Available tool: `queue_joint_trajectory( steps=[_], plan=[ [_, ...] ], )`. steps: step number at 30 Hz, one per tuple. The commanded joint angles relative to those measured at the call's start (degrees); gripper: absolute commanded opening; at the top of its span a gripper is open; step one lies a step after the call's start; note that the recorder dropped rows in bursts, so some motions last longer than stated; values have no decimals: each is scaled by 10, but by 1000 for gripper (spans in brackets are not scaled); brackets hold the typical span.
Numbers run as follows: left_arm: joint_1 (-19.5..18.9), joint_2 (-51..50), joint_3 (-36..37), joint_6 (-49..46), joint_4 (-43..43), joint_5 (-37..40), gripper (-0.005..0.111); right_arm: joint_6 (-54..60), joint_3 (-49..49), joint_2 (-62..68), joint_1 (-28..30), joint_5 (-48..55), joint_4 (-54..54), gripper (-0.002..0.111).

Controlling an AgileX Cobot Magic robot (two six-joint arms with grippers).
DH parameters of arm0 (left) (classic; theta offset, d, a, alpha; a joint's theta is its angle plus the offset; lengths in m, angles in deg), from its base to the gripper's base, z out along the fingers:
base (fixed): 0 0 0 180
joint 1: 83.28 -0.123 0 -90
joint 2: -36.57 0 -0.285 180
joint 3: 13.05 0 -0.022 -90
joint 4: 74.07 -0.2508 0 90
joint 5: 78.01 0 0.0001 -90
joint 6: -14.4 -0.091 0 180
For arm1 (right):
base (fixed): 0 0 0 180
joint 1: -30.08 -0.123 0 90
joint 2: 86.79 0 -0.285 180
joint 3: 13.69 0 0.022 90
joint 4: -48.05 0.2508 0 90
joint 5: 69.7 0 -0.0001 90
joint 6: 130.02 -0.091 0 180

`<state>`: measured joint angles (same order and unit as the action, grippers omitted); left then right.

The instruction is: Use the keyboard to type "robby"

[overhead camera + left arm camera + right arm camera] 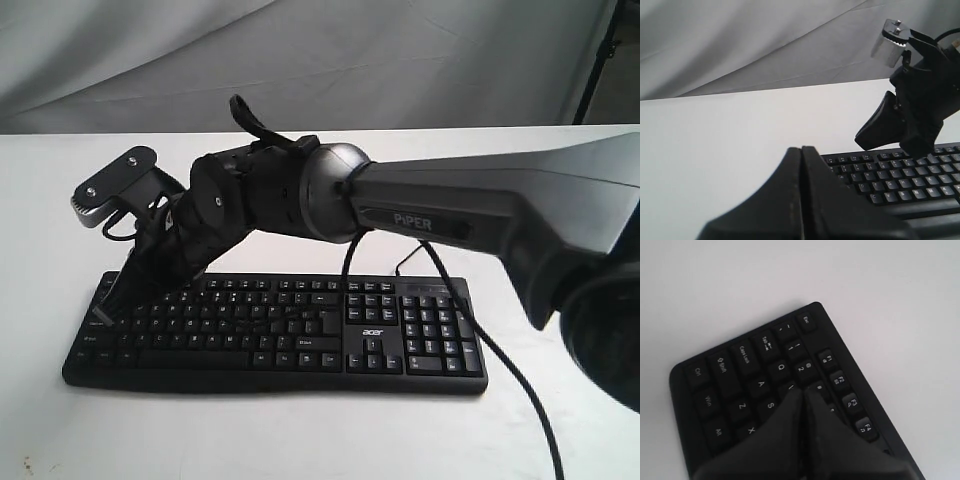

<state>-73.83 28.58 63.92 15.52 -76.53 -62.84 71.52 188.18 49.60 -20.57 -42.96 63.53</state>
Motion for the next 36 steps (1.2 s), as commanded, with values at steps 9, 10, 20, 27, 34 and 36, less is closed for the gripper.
queue_joint_trajectory(
  steps=[9,10,20,27,34,36],
  plan=[
    [4,2,2,2,-3,-3,0,-21,-50,16,-3,-138,-1,0],
    [4,2,2,2,-3,-3,0,-19,-56,17,-2,-138,-1,0],
    [4,2,2,2,-3,-3,0,-13,-61,17,-7,-104,2,0],
    [4,2,2,2,-3,-3,0,-10,-61,17,-7,-100,1,0],
    [4,2,2,2,-3,-3,0,-10,-61,17,-7,-105,-3,0],
    [4,2,2,2,-3,-3,0,-10,-61,17,-7,-106,-3,0]
  ],
)
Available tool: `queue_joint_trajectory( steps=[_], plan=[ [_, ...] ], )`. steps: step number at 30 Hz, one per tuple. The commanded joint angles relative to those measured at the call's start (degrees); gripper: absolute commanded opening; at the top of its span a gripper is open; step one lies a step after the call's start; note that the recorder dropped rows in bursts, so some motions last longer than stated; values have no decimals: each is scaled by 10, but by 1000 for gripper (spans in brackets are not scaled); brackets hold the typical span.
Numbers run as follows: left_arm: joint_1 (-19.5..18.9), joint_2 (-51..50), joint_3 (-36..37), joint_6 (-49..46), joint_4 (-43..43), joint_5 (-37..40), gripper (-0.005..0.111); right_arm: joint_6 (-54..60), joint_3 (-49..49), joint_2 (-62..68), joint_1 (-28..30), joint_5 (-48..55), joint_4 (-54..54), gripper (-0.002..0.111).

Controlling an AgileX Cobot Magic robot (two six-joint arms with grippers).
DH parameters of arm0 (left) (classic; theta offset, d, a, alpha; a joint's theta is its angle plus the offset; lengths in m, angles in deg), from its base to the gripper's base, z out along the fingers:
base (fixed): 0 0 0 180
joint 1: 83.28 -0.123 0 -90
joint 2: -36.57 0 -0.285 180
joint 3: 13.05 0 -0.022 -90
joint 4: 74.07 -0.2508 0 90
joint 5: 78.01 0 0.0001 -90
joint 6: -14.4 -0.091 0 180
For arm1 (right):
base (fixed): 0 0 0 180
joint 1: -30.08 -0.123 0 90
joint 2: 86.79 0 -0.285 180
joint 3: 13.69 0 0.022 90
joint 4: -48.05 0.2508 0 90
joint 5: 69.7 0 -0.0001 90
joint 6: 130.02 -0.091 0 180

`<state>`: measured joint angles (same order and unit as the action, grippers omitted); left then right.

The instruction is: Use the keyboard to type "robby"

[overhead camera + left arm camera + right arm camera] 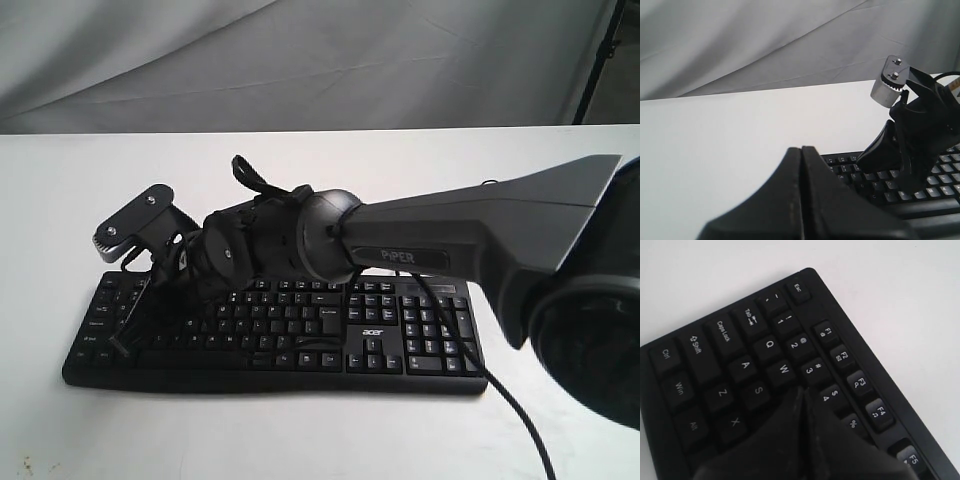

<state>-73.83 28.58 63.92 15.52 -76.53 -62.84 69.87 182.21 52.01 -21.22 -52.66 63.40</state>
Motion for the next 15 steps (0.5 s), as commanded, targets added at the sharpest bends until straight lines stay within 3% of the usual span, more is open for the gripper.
queue_joint_trajectory(
  steps=[1,15],
  plan=[
    [4,2,2,2,-3,-3,0,6,-1,-7,-1,-9,-2,0],
    [4,2,2,2,-3,-3,0,-2,-1,-7,1,-9,-26,0]
  ],
)
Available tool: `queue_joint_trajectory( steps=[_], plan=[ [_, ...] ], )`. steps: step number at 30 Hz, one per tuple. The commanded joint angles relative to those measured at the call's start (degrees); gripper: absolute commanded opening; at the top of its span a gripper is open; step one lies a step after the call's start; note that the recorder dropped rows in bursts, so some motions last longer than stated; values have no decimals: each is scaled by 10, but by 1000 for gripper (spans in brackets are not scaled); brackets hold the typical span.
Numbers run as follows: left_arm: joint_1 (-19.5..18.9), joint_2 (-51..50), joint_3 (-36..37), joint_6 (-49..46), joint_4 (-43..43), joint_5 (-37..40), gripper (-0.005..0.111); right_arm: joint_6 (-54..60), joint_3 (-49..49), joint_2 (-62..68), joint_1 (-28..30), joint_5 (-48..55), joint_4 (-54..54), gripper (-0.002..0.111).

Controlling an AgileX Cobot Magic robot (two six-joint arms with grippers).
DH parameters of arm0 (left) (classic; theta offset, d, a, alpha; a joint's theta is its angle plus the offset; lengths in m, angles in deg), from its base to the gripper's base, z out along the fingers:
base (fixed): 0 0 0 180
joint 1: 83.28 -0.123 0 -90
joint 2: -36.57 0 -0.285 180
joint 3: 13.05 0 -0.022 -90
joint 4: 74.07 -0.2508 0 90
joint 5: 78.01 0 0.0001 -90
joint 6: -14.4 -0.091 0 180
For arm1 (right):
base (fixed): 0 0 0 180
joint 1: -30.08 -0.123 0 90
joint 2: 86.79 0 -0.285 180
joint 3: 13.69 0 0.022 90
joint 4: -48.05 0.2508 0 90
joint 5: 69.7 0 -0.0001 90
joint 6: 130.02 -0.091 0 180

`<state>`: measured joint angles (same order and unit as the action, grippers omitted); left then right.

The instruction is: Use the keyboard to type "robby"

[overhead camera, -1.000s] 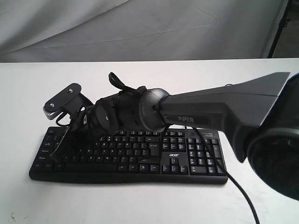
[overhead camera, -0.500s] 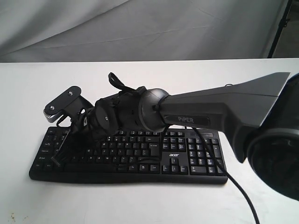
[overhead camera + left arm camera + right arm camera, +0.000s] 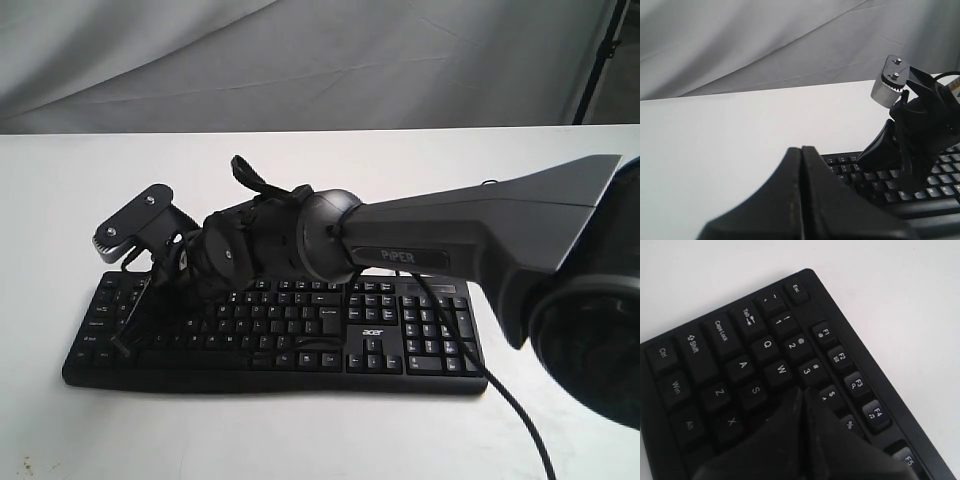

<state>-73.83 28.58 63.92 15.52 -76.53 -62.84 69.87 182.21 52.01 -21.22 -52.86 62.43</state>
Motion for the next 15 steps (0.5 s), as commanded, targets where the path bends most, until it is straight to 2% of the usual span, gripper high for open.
queue_joint_trajectory(
  steps=[1,15],
  plan=[
    [4,2,2,2,-3,-3,0,-6,-1,-7,1,-8,-20,0],
    [4,2,2,2,-3,-3,0,-15,-1,-2,1,-15,-39,0]
  ],
)
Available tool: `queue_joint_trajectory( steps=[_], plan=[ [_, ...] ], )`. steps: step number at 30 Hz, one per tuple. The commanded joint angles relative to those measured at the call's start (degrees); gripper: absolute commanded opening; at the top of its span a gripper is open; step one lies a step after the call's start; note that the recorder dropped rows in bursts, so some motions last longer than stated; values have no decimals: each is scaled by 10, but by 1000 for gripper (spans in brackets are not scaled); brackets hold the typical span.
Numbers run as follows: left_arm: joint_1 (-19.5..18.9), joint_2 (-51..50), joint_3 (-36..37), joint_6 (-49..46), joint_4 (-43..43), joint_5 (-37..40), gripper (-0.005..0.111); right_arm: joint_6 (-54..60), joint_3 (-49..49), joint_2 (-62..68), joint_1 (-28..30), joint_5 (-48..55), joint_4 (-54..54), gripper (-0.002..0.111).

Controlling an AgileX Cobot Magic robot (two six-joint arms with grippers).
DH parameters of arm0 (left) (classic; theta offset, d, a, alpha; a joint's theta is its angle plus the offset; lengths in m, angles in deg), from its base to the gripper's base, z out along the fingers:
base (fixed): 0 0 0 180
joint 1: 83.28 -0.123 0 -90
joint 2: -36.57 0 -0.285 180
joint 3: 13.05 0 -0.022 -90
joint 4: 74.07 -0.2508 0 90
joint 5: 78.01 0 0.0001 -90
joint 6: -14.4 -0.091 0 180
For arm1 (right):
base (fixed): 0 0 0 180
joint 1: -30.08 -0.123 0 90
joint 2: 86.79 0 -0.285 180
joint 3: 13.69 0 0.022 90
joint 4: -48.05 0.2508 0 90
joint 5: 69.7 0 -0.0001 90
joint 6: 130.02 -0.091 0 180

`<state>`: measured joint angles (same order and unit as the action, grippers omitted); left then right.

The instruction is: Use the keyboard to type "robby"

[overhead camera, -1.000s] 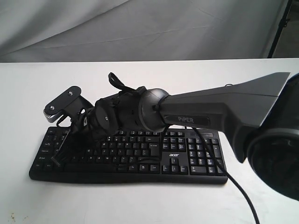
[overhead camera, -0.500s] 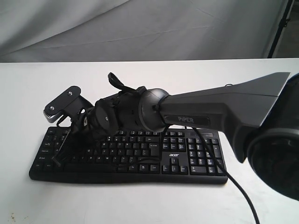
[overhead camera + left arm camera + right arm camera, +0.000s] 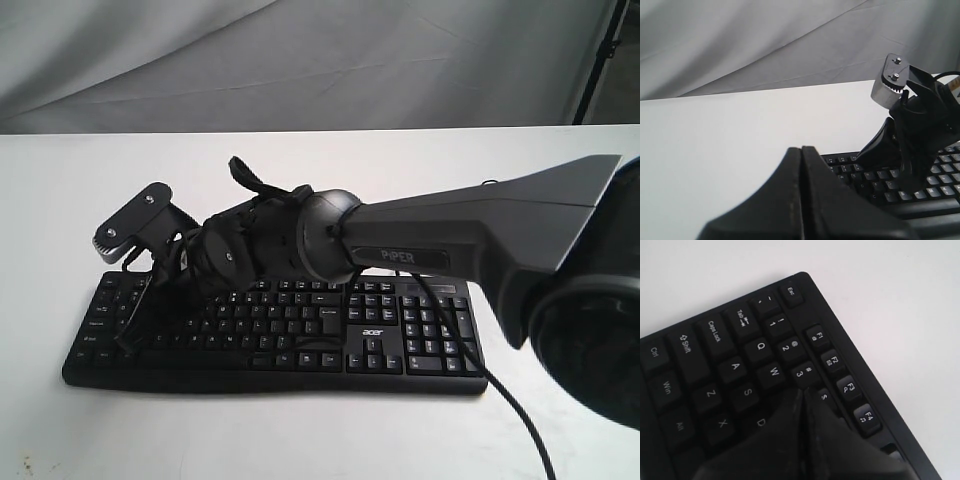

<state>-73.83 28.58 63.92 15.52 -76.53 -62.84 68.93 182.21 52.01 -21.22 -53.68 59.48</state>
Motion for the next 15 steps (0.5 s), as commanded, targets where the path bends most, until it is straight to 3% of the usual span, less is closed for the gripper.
queue_joint_trajectory(
  steps=[1,15],
  plan=[
    [4,2,2,2,-3,-3,0,-6,-1,0,1,-7,-10,0],
    [4,2,2,2,-3,-3,0,-6,0,8,1,-1,-16,0]
  ],
)
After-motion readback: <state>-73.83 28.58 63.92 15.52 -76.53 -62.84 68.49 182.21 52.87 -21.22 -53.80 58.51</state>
